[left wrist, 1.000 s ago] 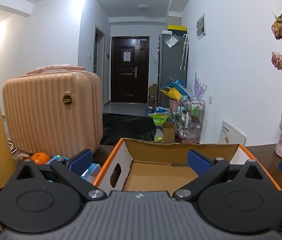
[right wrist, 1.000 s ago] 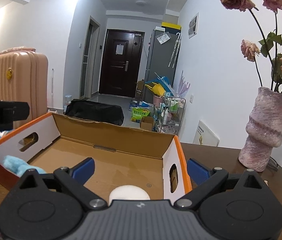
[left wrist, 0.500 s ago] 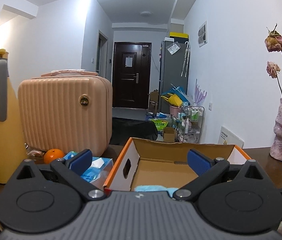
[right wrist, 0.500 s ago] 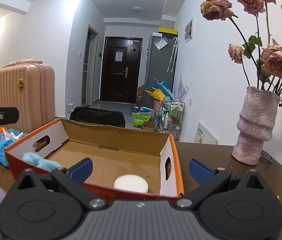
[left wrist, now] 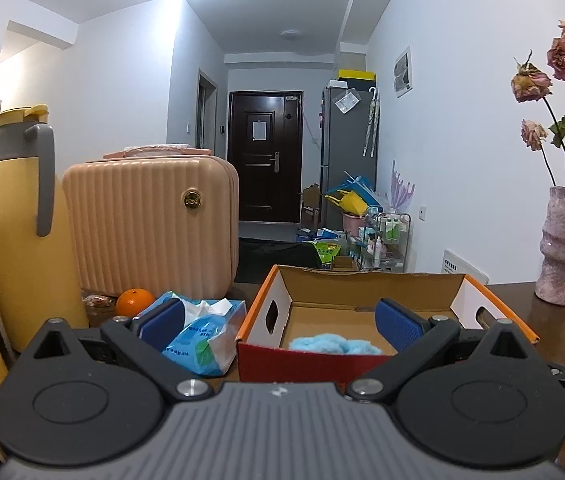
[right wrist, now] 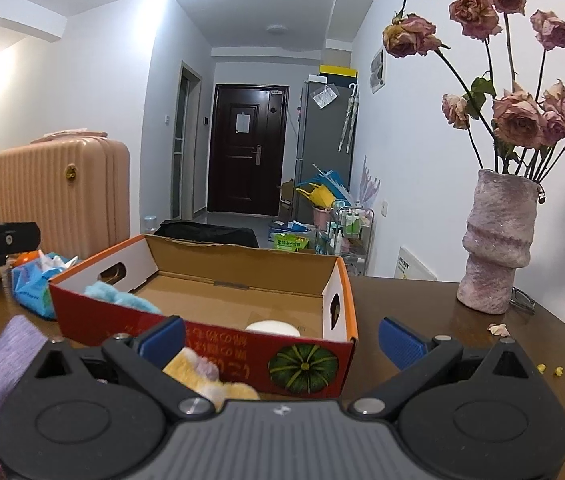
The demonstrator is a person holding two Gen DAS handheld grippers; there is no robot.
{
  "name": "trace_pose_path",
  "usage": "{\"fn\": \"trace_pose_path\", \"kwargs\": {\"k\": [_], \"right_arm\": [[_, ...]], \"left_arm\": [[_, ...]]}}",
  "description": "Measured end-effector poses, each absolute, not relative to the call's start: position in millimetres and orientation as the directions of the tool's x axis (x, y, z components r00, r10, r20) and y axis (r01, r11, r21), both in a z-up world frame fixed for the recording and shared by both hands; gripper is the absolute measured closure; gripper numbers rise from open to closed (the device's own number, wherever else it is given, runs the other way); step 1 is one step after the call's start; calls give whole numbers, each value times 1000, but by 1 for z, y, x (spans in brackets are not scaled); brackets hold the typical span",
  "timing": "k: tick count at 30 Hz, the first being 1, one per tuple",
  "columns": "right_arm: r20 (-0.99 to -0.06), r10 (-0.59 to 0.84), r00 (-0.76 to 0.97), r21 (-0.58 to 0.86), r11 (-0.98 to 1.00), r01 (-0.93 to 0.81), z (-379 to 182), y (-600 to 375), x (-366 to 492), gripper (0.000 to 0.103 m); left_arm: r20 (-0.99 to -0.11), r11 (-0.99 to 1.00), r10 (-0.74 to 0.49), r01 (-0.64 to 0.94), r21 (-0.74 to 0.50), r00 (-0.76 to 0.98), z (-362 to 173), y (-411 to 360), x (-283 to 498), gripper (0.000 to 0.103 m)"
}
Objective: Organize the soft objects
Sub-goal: 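Withdraw both open grippers from the box back toward the remaining items, then close the right gripper on the white sheep plush while the left approaches the purple bag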
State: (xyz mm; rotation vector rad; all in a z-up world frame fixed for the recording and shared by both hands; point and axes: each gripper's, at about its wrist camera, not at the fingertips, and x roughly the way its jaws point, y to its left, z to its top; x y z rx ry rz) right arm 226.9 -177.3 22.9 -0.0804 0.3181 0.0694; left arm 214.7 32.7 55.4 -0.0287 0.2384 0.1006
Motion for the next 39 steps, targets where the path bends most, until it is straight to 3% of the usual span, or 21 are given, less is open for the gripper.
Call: {"fn": "trace_pose_path", "kwargs": {"k": [27, 39], "right_arm": [[-326, 98, 940, -93, 986, -135, 1, -179, 134, 0], [-346, 83, 935, -93, 988, -122, -5, -181, 133, 0]], "left_arm": [[-318, 998, 46, -54, -16, 947, 30, 41, 123, 0], [-340, 999, 29, -36, -15, 940, 25, 41, 120, 0]]}}
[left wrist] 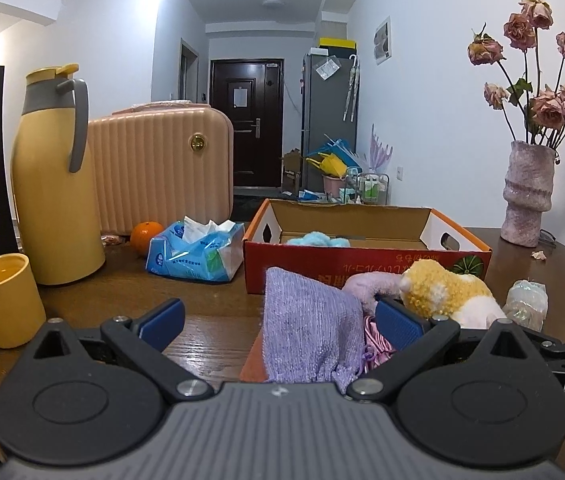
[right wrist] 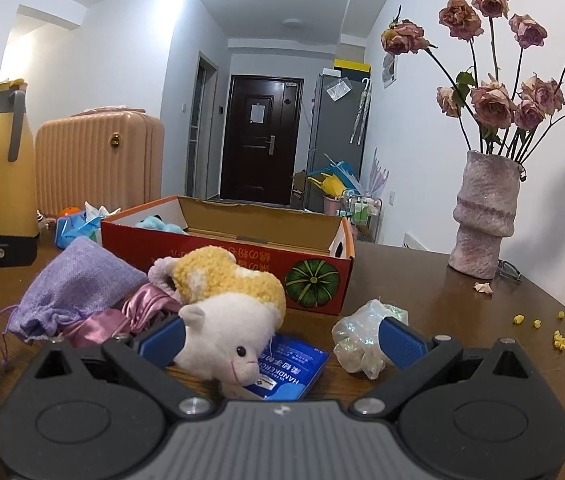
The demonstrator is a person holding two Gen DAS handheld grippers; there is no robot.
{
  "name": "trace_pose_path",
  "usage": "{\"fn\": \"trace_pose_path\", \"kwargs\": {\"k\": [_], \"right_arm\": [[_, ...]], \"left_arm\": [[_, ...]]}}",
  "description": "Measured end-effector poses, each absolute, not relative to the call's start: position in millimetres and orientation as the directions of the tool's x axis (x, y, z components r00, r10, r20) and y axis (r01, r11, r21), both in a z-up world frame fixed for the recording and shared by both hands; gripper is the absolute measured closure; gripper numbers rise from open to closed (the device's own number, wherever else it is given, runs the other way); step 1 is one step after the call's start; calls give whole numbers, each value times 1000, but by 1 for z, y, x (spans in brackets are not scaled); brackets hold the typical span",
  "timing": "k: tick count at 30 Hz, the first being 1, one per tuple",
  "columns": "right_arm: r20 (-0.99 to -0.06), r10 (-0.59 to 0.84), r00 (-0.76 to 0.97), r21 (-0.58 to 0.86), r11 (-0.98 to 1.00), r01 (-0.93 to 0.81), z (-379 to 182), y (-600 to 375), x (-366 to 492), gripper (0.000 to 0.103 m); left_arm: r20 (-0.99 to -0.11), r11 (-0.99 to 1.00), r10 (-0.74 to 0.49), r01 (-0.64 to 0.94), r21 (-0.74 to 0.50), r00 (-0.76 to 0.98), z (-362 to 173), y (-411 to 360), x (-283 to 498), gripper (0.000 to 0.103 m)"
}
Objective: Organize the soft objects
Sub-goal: 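Close the right gripper on the white sheep plush while the left approaches the purple bag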
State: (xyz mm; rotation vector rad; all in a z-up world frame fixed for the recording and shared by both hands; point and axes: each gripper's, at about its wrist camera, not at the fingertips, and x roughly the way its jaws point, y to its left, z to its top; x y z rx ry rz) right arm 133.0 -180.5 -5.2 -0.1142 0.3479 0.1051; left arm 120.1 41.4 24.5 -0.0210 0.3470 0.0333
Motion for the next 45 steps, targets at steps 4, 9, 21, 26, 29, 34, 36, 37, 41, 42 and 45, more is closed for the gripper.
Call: {"fn": "trace_pose_path", "kwargs": {"k": [4, 9, 21, 26, 29, 34, 36, 37, 41, 42, 45], "right_arm": [[-343, 90, 935, -95, 987, -129, -6, -179, 132, 0], [-349, 110, 931, -85, 985, -148, -7, -173, 135, 0], [-448, 133, 884, -22, 987, -159, -17, -159, 174, 3], [-507, 154, 848, 8, 985, -174, -25, -159, 192, 23], [-524, 174, 834, 11, 980, -197, -29, -159, 193, 42], [-510, 184, 840, 32, 980, -196, -28, -163, 187, 50], [-501, 190, 844, 47, 980, -192, -26, -166, 186, 50], [-495, 188, 848, 48, 981, -189, -26, -167, 185, 51], [-450, 183, 874, 59, 983, -176, -20, -174, 178, 51], [-435, 180, 882, 60, 983, -171, -18, -176, 176, 51], [-386, 167, 907, 63, 986, -155, -11, -182, 169, 51]], "left_arm": [[-354, 999, 25, -35, -22, 935, 24, 43, 123, 0], [-367, 999, 31, -44, -26, 930, 23, 45, 125, 0], [-396, 994, 60, -89, -57, 916, 22, 57, 134, 0], [-401, 995, 57, -87, -57, 914, 21, 58, 134, 0], [-405, 995, 56, -87, -56, 912, 21, 57, 135, 0], [-408, 995, 57, -87, -57, 911, 21, 57, 137, 0], [-408, 995, 56, -87, -58, 911, 21, 57, 137, 0], [-407, 995, 55, -86, -58, 912, 21, 58, 137, 0], [-407, 995, 54, -86, -59, 912, 21, 57, 137, 0], [-407, 995, 54, -86, -60, 912, 21, 57, 137, 0], [-407, 995, 54, -85, -59, 912, 20, 57, 137, 0]]}}
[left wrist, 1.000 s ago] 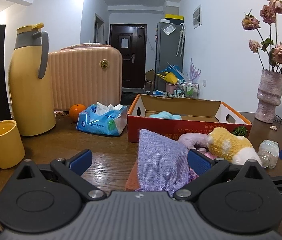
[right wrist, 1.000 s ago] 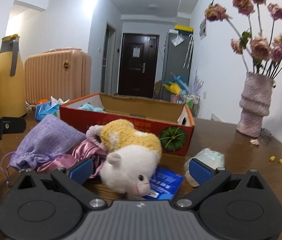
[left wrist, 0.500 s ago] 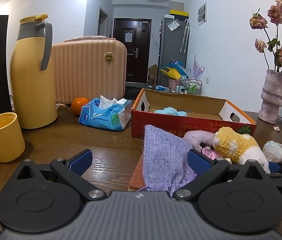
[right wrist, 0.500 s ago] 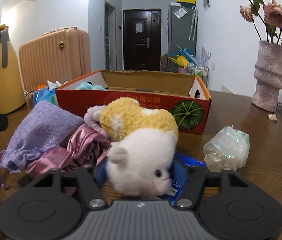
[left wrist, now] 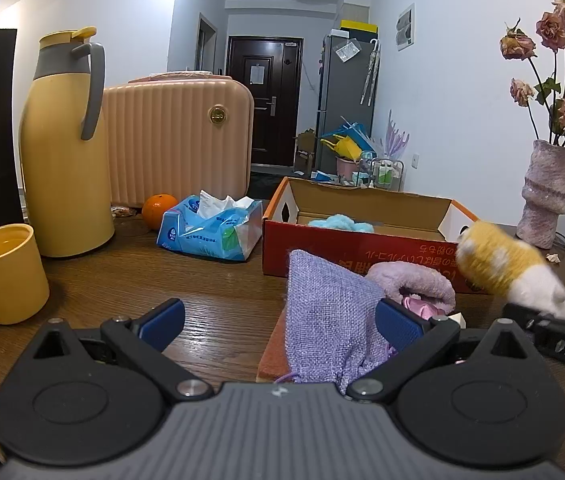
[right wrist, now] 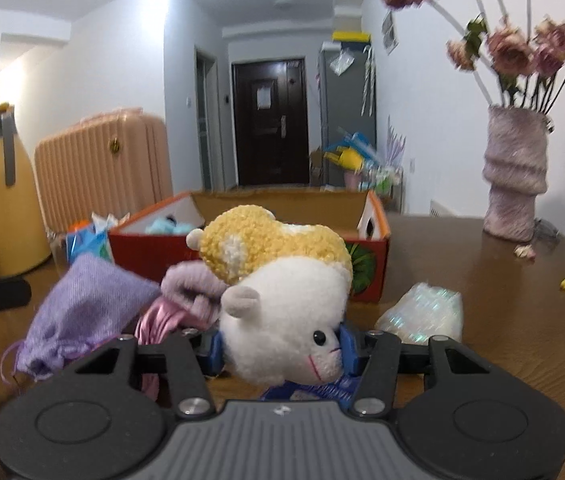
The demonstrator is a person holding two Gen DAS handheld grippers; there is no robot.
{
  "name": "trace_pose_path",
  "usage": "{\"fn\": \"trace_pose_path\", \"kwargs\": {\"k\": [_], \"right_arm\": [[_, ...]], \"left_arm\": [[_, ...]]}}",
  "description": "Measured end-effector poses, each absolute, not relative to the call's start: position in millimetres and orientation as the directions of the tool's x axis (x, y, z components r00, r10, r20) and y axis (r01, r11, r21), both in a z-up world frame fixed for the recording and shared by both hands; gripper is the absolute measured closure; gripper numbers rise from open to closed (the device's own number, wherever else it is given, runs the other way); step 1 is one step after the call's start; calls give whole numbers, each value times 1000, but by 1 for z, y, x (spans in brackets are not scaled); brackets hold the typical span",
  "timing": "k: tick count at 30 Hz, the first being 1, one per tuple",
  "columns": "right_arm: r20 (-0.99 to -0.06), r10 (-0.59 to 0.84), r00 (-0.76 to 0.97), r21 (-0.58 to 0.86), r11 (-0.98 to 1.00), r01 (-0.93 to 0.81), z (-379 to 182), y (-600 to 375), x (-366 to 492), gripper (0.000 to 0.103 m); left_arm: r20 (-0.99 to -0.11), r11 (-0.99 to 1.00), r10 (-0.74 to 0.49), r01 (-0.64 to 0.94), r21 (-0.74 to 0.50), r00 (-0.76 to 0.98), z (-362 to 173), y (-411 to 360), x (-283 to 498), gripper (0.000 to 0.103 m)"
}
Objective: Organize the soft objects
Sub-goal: 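Close the right gripper on the white sheep plush while the left approaches the purple bag, then close the left gripper on the purple drawstring bag while the right holds the sheep plush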
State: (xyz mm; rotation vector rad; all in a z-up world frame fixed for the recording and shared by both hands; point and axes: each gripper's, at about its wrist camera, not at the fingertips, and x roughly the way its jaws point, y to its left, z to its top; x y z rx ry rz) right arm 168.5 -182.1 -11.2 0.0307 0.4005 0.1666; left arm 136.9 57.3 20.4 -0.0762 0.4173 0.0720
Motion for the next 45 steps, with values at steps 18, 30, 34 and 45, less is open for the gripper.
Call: {"fn": "trace_pose_path", "kwargs": {"k": [18, 30, 34, 45], "right_arm": [[-291, 134, 947, 64, 991, -121, 6, -204, 153, 51], [-303, 132, 944, 79, 990, -113, 4, -209, 154, 51], [-313, 133, 941, 79, 990, -113, 3, -208, 155, 51], [-327, 133, 936, 73, 991, -115, 0, -207, 158, 51]], "left_arm": [[-438, 998, 63, -66, 8, 897, 7, 41, 148, 0], [-491, 997, 54, -16, 80, 870, -12, 19, 170, 0], [-484, 995, 75, -31, 98, 872, -13, 15, 178, 0], [-526, 999, 47, -45, 16, 849, -14, 24, 201, 0]]}}
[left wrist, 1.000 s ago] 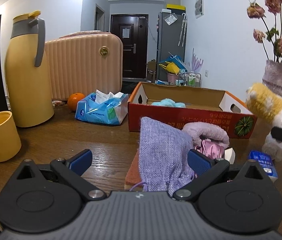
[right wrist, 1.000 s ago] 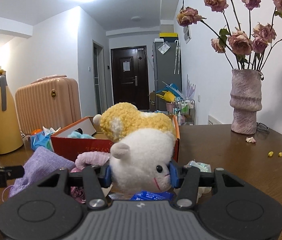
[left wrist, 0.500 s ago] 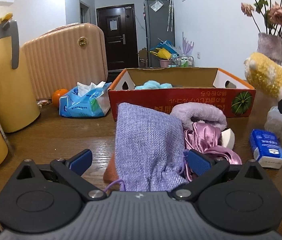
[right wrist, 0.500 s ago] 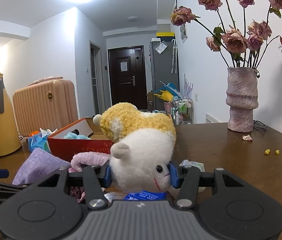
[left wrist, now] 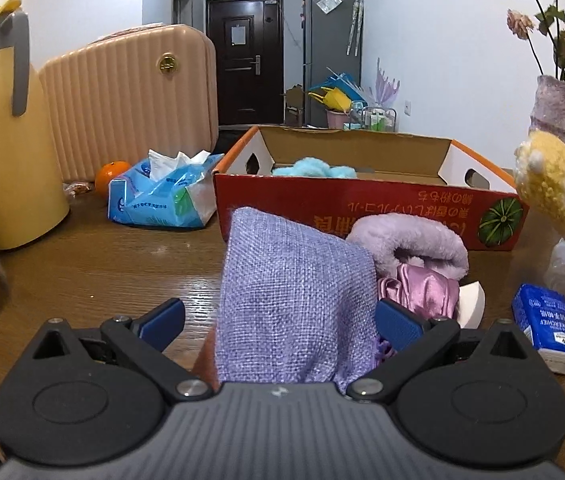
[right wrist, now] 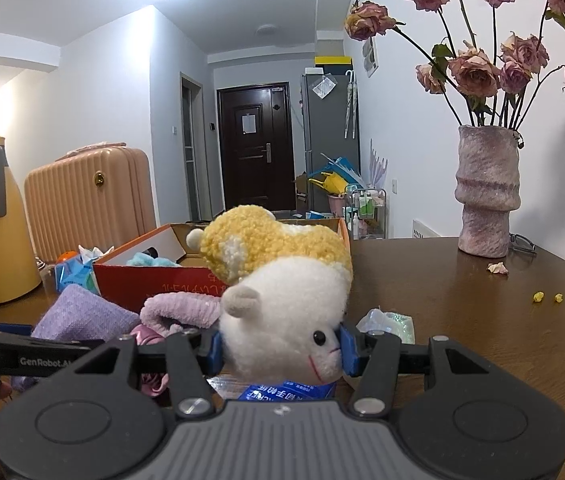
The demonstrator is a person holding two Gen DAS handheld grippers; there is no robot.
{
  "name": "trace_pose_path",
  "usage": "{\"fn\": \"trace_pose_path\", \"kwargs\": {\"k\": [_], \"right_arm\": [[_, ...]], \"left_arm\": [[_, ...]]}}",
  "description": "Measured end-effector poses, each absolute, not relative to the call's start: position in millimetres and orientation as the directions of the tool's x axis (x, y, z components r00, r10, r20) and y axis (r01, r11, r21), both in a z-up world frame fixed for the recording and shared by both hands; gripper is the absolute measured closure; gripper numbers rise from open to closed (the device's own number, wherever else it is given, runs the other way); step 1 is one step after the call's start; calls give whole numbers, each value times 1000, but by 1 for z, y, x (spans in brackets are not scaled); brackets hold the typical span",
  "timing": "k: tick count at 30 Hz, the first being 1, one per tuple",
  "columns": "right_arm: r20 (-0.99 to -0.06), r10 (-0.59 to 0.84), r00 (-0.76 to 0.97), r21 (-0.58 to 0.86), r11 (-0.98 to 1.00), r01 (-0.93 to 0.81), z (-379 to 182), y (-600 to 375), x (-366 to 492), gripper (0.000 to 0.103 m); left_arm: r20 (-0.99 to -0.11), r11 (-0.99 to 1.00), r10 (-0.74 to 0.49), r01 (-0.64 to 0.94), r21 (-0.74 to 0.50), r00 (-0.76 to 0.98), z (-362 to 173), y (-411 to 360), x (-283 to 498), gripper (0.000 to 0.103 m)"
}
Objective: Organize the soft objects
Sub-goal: 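Close the left gripper on the purple drawstring bag while the right holds the sheep plush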
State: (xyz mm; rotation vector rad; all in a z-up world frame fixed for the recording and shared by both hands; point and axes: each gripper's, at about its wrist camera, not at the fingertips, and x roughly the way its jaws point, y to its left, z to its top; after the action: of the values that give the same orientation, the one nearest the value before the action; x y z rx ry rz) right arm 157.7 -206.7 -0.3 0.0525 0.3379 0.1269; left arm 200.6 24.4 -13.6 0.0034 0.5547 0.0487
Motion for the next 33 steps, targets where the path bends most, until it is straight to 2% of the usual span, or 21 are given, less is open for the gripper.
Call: {"fn": "trace_pose_path", "kwargs": {"k": [2, 5, 7, 13, 18, 33], "right_arm": [[-328, 133, 935, 72, 991, -116, 0, -207, 158, 51], [-330, 135, 934, 73, 990, -117, 0, -206, 158, 51], [-330, 137, 934, 73, 990, -119, 0, -206, 159, 51], [-330, 148, 932, 72, 989, -132, 0, -205, 158, 51], [-331, 151, 932, 74, 988, -134, -1, -206, 158, 51], [-305, 138, 942, 52, 990, -128, -1, -201, 159, 51]], "left_arm": [[-522, 999, 49, -48, 15, 852, -13, 25, 199, 1], [-527, 999, 37, -35, 13, 849, -14, 24, 198, 13], [-526, 999, 33, -33, 9, 850, -14, 25, 197, 30], [-514, 999, 32, -43, -9, 857, -9, 30, 193, 58], [-487, 998, 32, -55, -33, 873, -2, 36, 188, 65], [-376, 995, 45, -75, -63, 925, 25, 41, 169, 65]]}}
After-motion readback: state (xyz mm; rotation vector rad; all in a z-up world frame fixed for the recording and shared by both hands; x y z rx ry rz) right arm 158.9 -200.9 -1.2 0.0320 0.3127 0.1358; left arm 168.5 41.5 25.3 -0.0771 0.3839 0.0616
